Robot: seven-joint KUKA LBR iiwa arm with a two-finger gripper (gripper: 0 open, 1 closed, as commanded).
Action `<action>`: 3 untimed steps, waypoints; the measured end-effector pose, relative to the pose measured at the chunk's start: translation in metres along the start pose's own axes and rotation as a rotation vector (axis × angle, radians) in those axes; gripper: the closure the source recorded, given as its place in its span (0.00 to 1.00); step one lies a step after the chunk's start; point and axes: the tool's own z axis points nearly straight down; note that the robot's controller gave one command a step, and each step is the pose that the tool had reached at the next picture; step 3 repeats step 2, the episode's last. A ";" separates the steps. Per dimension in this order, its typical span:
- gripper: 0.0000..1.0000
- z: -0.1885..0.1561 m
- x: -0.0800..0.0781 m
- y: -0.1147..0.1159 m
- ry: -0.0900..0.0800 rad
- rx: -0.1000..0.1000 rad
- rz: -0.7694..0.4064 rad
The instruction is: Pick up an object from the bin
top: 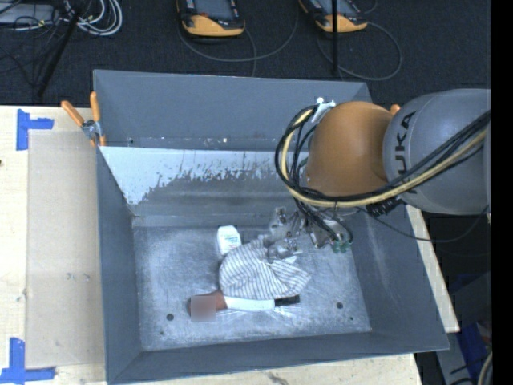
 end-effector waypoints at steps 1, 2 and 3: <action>1.00 -0.023 0.010 0.014 0.007 0.000 0.002; 1.00 -0.066 0.007 0.023 0.005 0.000 0.027; 1.00 -0.066 0.007 0.023 0.005 0.000 0.027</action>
Offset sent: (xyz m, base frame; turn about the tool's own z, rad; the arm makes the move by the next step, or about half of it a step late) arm -0.0106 0.0222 0.0715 0.0322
